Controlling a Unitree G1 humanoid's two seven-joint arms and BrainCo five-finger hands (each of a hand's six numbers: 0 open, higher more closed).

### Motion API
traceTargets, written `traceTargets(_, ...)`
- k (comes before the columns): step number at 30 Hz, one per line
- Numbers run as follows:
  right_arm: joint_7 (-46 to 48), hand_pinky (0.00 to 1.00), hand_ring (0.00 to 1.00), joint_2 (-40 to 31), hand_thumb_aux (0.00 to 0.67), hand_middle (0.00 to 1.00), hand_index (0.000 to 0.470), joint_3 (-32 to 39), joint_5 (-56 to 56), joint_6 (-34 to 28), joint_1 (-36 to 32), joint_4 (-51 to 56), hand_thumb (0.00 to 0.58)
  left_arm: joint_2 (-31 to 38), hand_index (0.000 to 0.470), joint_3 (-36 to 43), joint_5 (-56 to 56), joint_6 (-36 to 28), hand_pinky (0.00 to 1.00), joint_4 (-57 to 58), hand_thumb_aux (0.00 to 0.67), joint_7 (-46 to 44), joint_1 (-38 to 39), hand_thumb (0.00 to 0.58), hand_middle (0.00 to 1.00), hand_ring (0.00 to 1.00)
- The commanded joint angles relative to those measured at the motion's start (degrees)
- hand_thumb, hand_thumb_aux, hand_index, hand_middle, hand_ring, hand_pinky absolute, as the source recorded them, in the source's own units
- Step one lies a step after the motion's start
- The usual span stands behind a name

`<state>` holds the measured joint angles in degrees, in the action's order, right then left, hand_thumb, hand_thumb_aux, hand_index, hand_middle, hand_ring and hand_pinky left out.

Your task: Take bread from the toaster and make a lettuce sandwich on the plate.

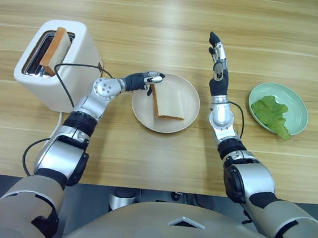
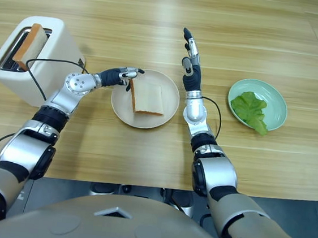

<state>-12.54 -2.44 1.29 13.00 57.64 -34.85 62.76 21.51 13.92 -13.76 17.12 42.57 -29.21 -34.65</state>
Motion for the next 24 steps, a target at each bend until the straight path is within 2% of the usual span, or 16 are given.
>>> traceTargets(1,0.01,0.00,0.00,0.01,0.000,0.00,0.000,0.26,0.03,-0.61,-0.28,0.67,0.000,0.09,0.000,-1.28,-2.26,1.92,1.00,-1.88,0.000,7.11,-1.47,0.000,1.00,1.00)
traceTargets(4,0.02,0.00,0.00,0.02,0.000,0.00,0.000,0.27,0.04,-0.59,-0.27,0.66,0.000,2.95,0.000,-1.14,-9.30,1.85,1.00,-5.74,0.000,17.15,-2.33,0.000,1.00,1.00)
traceTargets(6,0.06,0.00,0.00,-0.01,0.000,0.00,0.000,0.25,-0.01,-0.54,-0.23,0.63,0.000,6.15,0.000,-0.46,-16.56,-0.85,1.00,-10.34,0.000,23.58,-2.33,0.000,1.00,1.00)
traceTargets(11,0.14,0.00,0.00,-0.17,0.000,0.00,0.000,0.08,-0.24,-0.36,-0.06,0.54,0.000,10.60,0.000,-2.45,-23.60,-8.13,1.00,-23.17,0.000,28.62,0.41,0.000,1.00,1.00)
traceTargets(15,0.17,0.00,0.00,-1.78,0.000,0.00,0.000,-1.37,-1.56,0.37,0.60,-1.96,0.000,9.89,0.000,-5.87,-20.74,-10.34,1.00,-35.76,0.000,27.58,7.08,0.000,1.00,1.00)
traceTargets(20,-4.45,0.00,0.00,-13.08,0.000,0.00,0.000,-4.49,4.42,2.35,4.38,-13.61,0.000,3.55,0.000,-10.94,-7.53,-8.95,1.00,-48.95,0.000,25.73,17.01,0.000,1.00,1.00)
traceTargets(21,-6.23,0.00,0.00,-16.43,0.000,0.00,0.000,-5.17,6.80,1.89,5.20,-14.47,0.000,1.88,0.000,-11.92,-4.19,-8.73,0.67,-50.35,0.000,25.48,18.57,0.000,0.67,0.67)
traceTargets(22,-8.58,0.00,0.00,-19.94,0.000,0.00,0.000,-5.65,9.33,0.71,5.78,-14.34,0.000,0.51,0.000,-12.87,-1.80,-8.40,0.00,-51.04,0.000,25.49,20.05,0.000,0.00,0.00)
traceTargets(24,-13.04,0.00,0.00,-26.96,0.000,0.00,0.000,-6.27,12.68,-2.14,6.23,-11.22,0.000,-1.92,0.000,-14.52,1.14,-7.18,0.00,-50.83,0.000,26.38,22.93,0.000,0.00,0.00)
